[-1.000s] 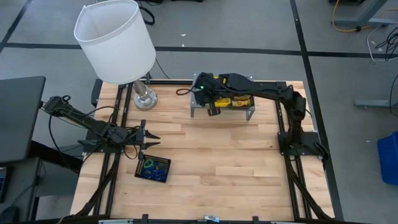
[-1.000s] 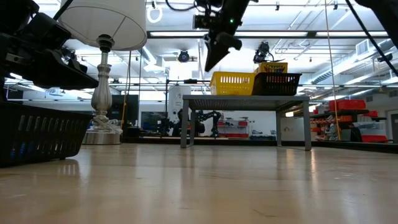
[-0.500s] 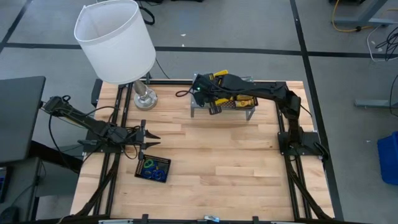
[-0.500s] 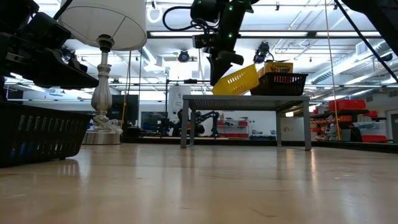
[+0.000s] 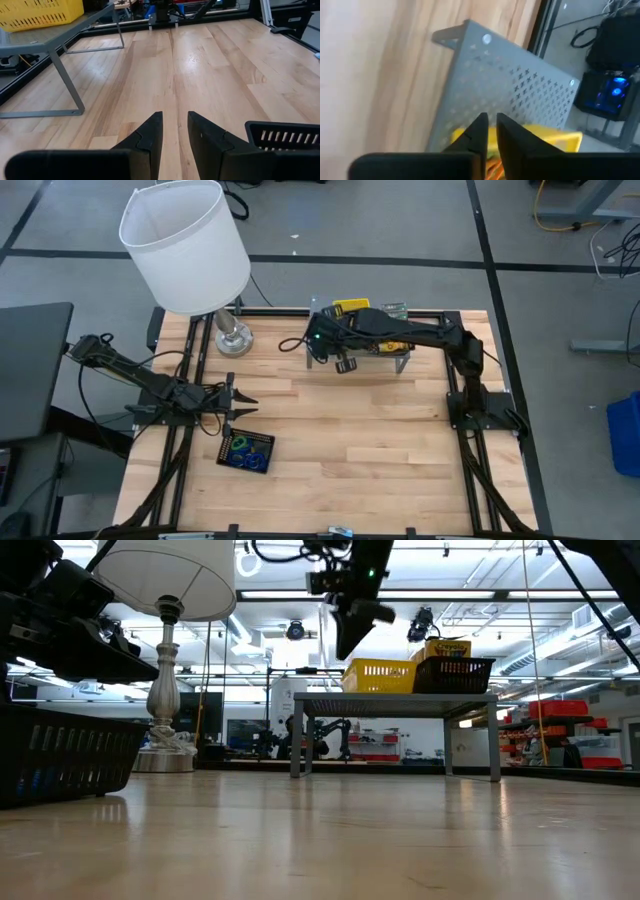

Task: Pick & Place Office Desk Supplies
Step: Put the yellow bin with rubber bands on the shelf

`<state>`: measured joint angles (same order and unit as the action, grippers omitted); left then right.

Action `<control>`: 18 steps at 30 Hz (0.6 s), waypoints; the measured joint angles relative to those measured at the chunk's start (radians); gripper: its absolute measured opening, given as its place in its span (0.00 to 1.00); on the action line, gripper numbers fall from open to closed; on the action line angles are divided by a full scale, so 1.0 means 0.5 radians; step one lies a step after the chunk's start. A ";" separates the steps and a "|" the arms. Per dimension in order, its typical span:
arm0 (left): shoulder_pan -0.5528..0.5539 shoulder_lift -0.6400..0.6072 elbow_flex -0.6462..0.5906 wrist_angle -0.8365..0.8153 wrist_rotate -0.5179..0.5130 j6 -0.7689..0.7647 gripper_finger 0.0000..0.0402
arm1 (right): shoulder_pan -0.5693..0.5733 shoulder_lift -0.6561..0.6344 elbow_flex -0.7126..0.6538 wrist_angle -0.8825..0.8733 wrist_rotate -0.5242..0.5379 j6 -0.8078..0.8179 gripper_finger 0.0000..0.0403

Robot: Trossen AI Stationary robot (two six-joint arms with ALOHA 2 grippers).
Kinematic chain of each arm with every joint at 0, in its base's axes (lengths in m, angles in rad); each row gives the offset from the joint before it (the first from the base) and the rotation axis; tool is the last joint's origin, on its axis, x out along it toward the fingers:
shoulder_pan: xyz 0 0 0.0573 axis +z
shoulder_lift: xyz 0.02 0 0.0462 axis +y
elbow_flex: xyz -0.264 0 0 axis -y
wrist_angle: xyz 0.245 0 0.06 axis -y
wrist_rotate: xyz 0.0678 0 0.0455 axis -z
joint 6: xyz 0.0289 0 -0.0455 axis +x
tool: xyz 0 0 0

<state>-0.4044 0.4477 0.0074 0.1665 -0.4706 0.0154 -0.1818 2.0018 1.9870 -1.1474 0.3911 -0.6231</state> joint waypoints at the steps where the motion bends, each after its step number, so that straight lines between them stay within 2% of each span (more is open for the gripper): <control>1: 0.000 0.000 0.000 0.000 0.000 0.000 0.25 | 0.016 0.000 0.033 -0.069 -0.001 0.044 0.12; 6: 0.000 0.000 -0.001 -0.029 0.000 -0.004 0.25 | 0.074 -0.001 0.202 -0.522 -0.039 0.278 0.25; 10: 0.000 0.000 -0.001 -0.037 0.000 -0.008 0.25 | 0.042 -0.003 0.256 -0.770 -0.190 0.426 0.38; 14: 0.000 0.000 -0.001 -0.037 0.000 -0.008 0.25 | -0.042 -0.001 0.266 -0.847 -0.230 0.449 0.45; 18: 0.000 0.001 -0.001 -0.042 0.000 -0.013 0.25 | -0.139 -0.001 0.266 -0.844 -0.245 0.400 0.47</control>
<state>-0.4045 0.4480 0.0071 0.1453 -0.4706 0.0091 -0.2514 2.0014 2.1201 -1.5693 0.2688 -0.4230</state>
